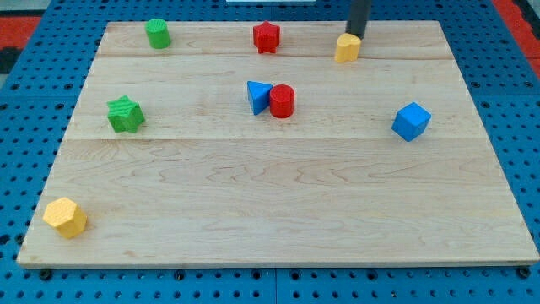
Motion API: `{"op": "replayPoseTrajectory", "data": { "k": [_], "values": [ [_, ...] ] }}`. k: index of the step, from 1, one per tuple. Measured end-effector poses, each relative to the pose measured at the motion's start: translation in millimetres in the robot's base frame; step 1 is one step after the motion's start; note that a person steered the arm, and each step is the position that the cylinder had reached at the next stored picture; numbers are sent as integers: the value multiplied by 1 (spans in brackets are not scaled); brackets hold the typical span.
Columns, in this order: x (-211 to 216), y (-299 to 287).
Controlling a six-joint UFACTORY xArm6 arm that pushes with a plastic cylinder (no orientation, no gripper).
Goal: Move the yellow heart to the right of the red circle
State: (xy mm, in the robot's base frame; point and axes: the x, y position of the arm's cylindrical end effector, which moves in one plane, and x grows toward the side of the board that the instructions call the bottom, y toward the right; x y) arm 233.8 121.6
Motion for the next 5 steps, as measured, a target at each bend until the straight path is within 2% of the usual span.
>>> {"op": "replayPoseTrajectory", "data": {
  "k": [2,3,4,5],
  "values": [
    [87,-1],
    [100,-26],
    [95,-75],
    [109,-82]
  ]
}}
